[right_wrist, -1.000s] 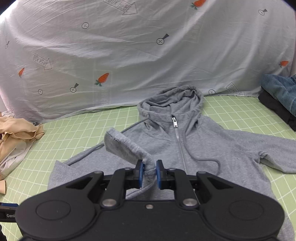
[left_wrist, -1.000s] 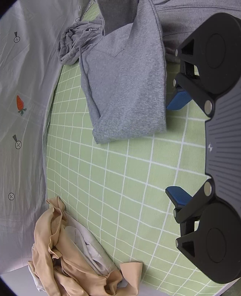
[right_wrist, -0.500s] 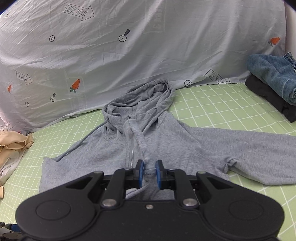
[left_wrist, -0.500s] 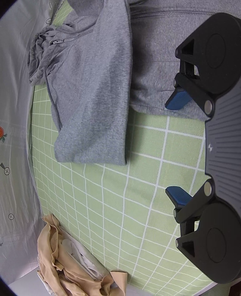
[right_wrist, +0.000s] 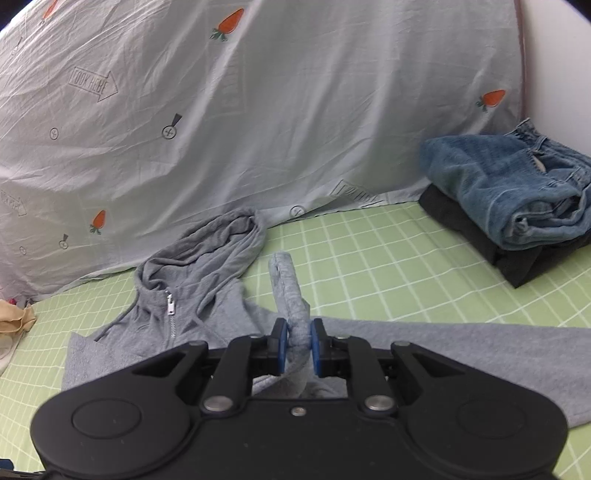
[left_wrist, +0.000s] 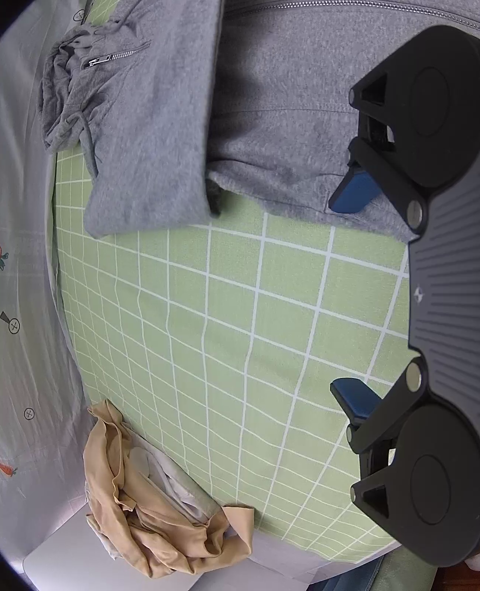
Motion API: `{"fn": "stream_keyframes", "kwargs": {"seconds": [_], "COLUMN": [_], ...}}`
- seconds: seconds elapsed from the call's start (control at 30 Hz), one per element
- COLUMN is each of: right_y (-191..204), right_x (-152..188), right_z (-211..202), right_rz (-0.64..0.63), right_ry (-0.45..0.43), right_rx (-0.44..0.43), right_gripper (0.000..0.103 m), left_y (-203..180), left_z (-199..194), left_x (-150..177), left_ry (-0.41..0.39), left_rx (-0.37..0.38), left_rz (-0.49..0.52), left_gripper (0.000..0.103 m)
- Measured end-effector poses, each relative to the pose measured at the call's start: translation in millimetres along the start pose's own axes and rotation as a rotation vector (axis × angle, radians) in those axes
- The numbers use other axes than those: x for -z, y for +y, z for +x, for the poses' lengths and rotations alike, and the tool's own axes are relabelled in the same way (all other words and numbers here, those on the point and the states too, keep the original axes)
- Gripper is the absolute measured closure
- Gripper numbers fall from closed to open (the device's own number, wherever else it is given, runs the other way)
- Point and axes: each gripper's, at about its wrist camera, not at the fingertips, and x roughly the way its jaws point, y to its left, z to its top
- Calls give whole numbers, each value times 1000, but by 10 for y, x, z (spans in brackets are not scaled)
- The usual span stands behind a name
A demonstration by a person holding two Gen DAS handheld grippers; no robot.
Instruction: Fold clothes
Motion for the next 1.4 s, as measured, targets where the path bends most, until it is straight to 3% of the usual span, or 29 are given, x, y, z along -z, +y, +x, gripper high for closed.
{"fn": "stream_keyframes", "kwargs": {"seconds": [0.1,0.2,0.3,0.33,0.47,0.63,0.73,1.03,1.4], "right_y": [-287,-512,-603,-633,-744,-778,-777,-780,-871], "right_x": [-11,51,135,161,210,190,159,106,-47], "right_z": [79,252,347,378,541,646,677,735,565], "right_rz": [-11,26,45,55,113,124,111,80,87], "right_ry": [26,102,136,148,214,236,230,237,142], "right_rx": [89,119,163,172,179,183,184,164,213], "right_gripper": [89,86,68,62,58,55,57,94,96], "left_y": [-10,-16,-119,-164,-319,-395,-408,-411,-387], "left_z": [1,0,40,61,118,213,257,319,356], "left_x": [-77,-161,-307,-358,-558,-705,-753,-849,-869], "left_ry": [15,11,-25,-34,-70,-61,-54,-61,-69], "left_rx": [-7,-7,13,18,22,37,35,0,-13], "left_rz": [-13,-39,-11,5,49,54,45,18,14], "left_gripper": [7,7,7,7,7,7,7,7,3]}}
